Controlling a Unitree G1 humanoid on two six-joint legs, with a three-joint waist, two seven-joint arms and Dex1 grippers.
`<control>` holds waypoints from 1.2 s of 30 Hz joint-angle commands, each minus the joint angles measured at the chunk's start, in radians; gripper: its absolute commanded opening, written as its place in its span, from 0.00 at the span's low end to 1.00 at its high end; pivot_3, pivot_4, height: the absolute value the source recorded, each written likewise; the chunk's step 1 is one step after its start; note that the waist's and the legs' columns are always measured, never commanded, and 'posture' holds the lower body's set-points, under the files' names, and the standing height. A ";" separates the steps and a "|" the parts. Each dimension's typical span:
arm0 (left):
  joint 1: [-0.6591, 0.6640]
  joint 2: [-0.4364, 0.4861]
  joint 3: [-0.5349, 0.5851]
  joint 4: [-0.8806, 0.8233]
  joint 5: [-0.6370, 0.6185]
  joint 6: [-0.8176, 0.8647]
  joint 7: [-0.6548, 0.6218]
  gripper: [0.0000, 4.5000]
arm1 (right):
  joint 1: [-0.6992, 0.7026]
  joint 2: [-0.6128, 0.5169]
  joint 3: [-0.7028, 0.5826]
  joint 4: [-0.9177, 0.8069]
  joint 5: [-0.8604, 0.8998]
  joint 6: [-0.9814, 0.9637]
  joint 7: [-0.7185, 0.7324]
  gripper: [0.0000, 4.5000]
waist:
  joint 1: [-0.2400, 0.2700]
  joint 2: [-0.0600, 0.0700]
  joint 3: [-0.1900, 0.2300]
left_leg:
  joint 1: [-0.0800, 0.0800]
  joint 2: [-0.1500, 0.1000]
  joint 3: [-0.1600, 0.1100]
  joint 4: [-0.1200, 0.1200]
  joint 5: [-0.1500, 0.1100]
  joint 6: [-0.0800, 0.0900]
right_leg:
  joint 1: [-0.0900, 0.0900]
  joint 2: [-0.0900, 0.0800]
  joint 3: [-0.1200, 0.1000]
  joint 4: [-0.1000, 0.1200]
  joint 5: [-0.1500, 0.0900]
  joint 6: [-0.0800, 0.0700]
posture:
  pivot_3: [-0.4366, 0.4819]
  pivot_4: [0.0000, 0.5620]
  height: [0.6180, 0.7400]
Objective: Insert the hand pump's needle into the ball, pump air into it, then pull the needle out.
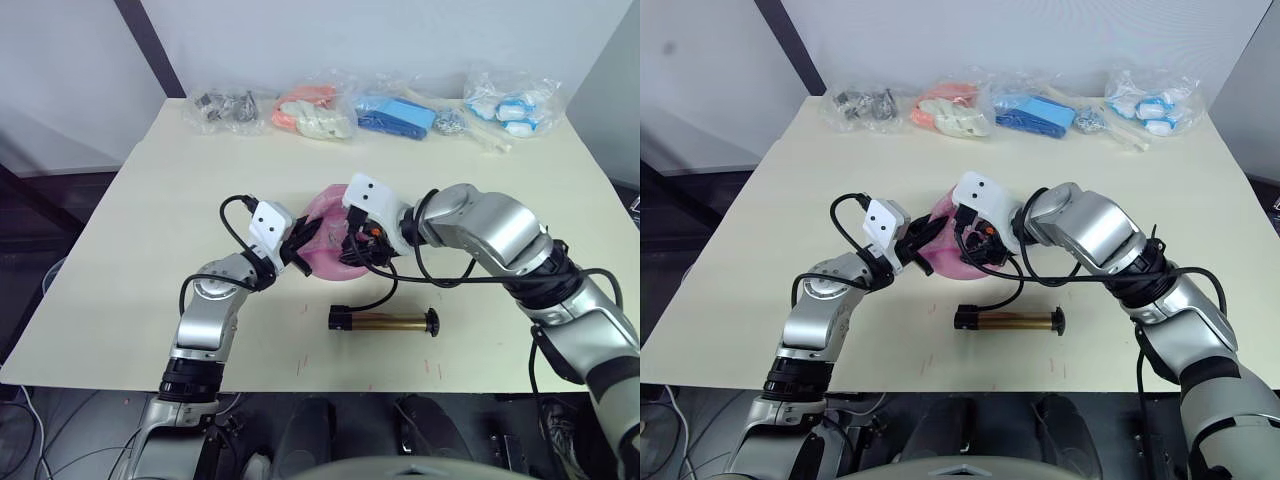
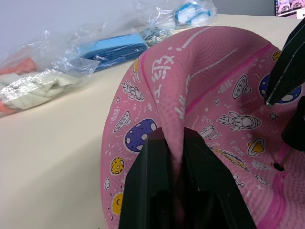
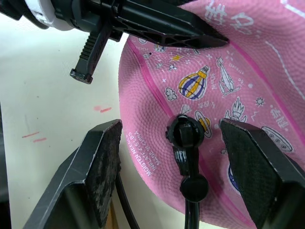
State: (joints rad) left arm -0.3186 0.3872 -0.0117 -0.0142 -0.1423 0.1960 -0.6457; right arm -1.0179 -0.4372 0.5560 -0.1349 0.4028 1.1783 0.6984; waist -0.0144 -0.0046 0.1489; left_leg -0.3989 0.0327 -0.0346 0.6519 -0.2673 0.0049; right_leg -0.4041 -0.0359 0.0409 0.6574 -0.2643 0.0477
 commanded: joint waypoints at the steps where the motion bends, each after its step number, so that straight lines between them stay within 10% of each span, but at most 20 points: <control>1: 0.033 -0.003 -0.046 0.043 0.019 0.043 -0.001 0.00 | -0.053 -0.009 0.017 -0.001 -0.007 0.025 0.046 0.76 | 0.000 0.000 0.000 | 0.000 0.000 0.000 0.000 0.000 0.000 | 0.000 0.000 0.000 0.000 0.000 0.000 | 0.48 0.27 0.97; 26: 0.046 -0.009 -0.052 0.041 0.019 0.034 0.006 0.00 | -0.146 0.036 0.061 0.116 -0.092 0.049 0.134 0.76 | 0.000 0.000 0.000 | 0.000 0.000 0.000 0.000 0.001 -0.001 | 0.000 0.000 0.000 0.001 0.000 0.000 | 0.48 0.27 0.97; 34: 0.049 -0.011 -0.053 0.044 0.021 0.031 0.007 0.00 | -0.143 0.034 0.061 0.113 -0.097 0.053 0.137 0.08 | 0.000 0.000 0.000 | 0.001 -0.001 0.000 0.000 0.001 -0.002 | 0.000 0.000 0.000 0.002 0.000 0.000 | 0.48 0.27 0.97; 36: 0.052 -0.011 -0.054 0.041 0.021 0.031 0.008 0.00 | -0.142 0.033 0.061 0.109 -0.097 0.055 0.138 0.08 | 0.000 0.000 0.000 | 0.001 -0.001 0.000 0.000 0.001 -0.002 | 0.000 0.000 0.000 0.002 0.000 0.000 | 0.48 0.27 0.97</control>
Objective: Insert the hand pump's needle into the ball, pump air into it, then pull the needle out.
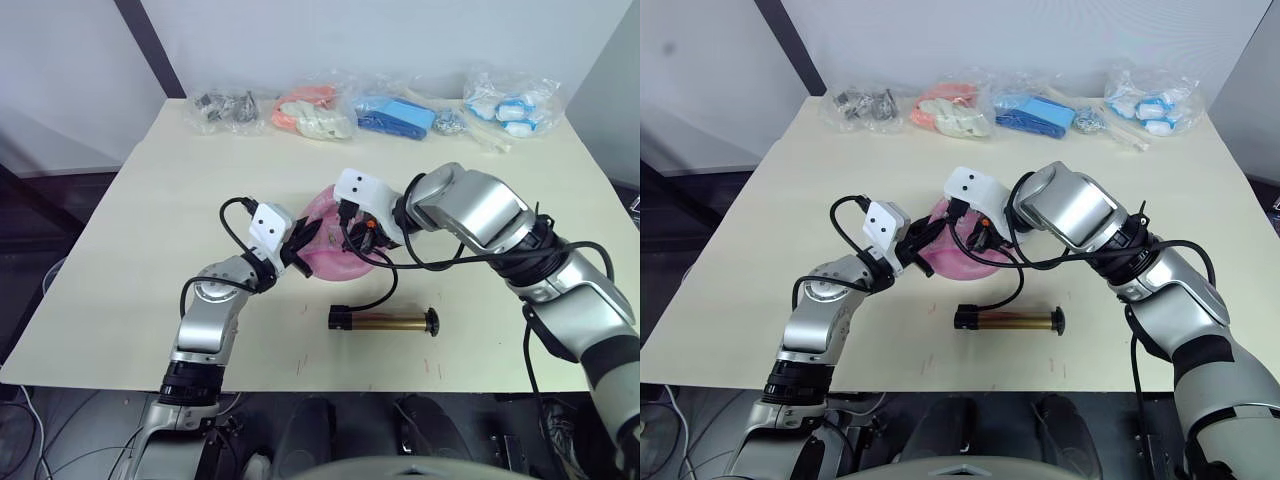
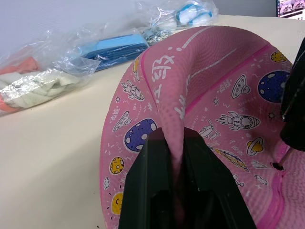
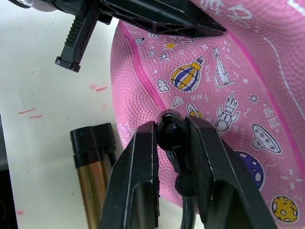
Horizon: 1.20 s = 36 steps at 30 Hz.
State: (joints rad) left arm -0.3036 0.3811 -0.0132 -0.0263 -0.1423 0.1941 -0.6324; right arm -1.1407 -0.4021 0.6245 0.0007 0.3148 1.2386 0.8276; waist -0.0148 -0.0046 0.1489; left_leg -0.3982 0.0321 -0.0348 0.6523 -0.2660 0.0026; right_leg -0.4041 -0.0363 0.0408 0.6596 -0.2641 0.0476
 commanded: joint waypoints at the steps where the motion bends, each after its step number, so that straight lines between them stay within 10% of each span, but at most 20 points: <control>1: 0.038 -0.006 -0.053 0.052 0.021 0.033 -0.006 0.00 | -0.020 -0.001 -0.008 -0.027 -0.008 -0.004 0.010 0.08 | 0.000 0.000 0.000 | 0.000 0.000 0.000 0.000 0.000 0.000 | 0.000 0.000 0.000 0.000 0.000 0.000 | 0.48 0.27 0.97; 36: 0.019 -0.020 -0.030 0.033 -0.016 0.111 0.024 0.00 | 0.004 0.029 0.262 0.051 -0.260 -0.161 0.062 0.08 | -0.004 -0.001 -0.002 | 0.015 -0.001 0.000 0.000 0.002 -0.003 | 0.012 -0.001 0.000 0.002 0.000 0.000 | 0.48 0.27 0.97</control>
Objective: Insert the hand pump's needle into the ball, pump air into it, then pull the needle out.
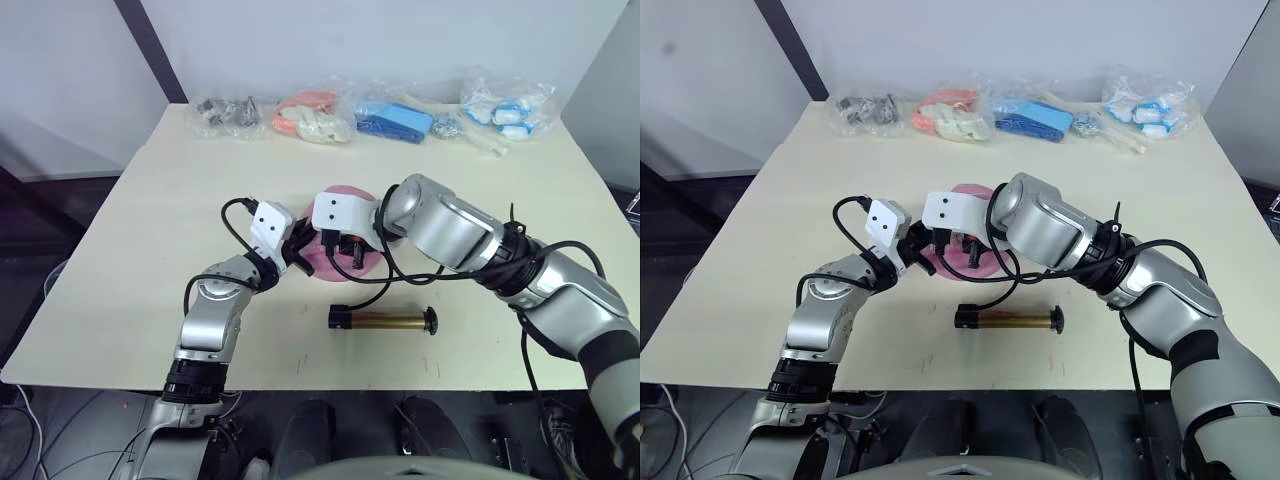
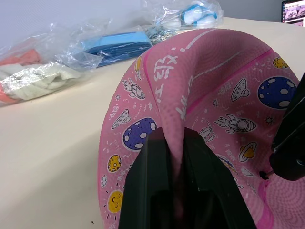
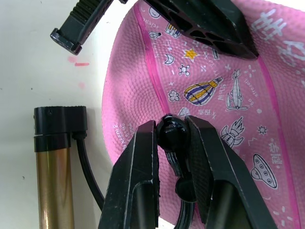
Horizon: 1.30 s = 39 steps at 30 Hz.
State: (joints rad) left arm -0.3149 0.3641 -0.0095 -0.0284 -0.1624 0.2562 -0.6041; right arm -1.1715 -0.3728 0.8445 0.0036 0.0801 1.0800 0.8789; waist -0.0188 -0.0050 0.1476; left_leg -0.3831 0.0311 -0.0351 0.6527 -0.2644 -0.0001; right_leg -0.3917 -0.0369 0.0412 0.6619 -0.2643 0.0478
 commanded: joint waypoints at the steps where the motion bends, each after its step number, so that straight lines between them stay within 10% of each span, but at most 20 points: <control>1: 0.030 -0.003 -0.033 0.035 0.004 0.050 -0.004 0.00 | 0.039 -0.002 0.045 0.051 -0.032 -0.007 0.015 0.08 | -0.001 0.000 -0.001 | 0.000 0.000 0.000 0.000 0.000 0.000 | 0.000 0.000 0.000 0.000 0.000 0.000 | 0.48 0.27 0.97; 39: 0.031 0.017 -0.016 0.039 -0.022 0.078 -0.015 0.00 | 0.150 0.027 0.068 0.211 -0.241 -0.138 0.052 0.08 | -0.012 0.002 -0.017 | 0.006 0.000 -0.001 -0.002 0.000 0.000 | 0.006 0.000 0.000 -0.002 -0.001 0.000 | 0.48 0.27 0.97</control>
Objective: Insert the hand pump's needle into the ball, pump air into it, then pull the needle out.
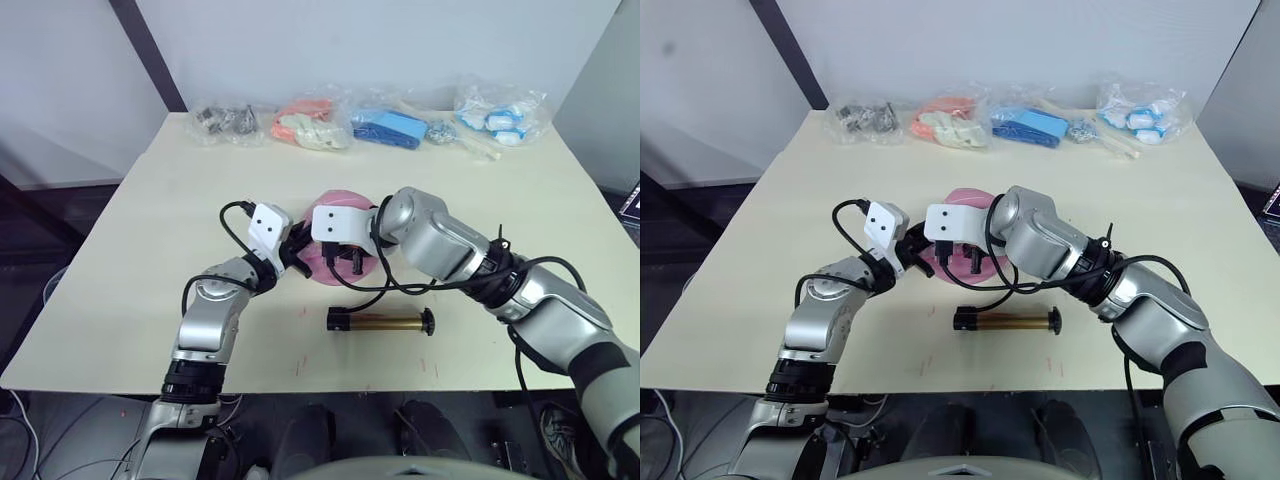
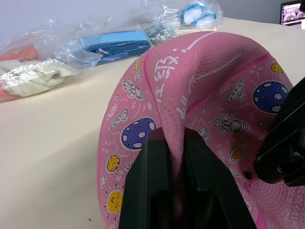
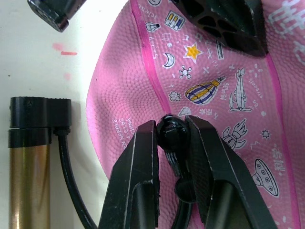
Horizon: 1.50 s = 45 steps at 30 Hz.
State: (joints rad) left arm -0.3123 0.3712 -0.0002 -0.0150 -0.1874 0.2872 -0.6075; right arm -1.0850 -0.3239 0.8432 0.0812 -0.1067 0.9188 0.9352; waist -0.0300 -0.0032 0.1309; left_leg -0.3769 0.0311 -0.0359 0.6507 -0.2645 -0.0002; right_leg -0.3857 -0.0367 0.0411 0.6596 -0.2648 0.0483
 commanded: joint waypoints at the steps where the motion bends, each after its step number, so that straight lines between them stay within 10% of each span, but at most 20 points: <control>1: 0.029 0.010 -0.025 0.025 0.003 0.048 -0.012 0.00 | 0.066 -0.018 0.070 0.138 -0.058 0.020 -0.005 0.08 | -0.003 0.000 -0.001 | 0.000 0.000 0.000 0.000 0.000 0.000 | 0.000 0.000 0.000 0.000 0.000 0.000 | 0.48 0.27 0.97; 45: 0.045 0.030 -0.029 0.055 0.005 0.037 -0.029 0.00 | 0.141 0.087 0.036 0.539 -0.245 -0.176 -0.075 0.08 | -0.012 0.004 -0.026 | 0.018 -0.001 -0.002 -0.014 0.000 0.000 | 0.010 0.001 0.004 -0.008 -0.006 0.000 | 0.48 0.27 0.97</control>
State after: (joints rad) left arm -0.3038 0.3903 0.0017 0.0210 -0.1883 0.3061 -0.6072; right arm -1.0389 -0.1762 0.8159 0.3809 -0.2555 0.6883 0.9142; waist -0.0423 0.0007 0.1048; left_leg -0.3584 0.0300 -0.0378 0.6370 -0.2647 -0.0005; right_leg -0.3761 -0.0361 0.0459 0.6517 -0.2704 0.0487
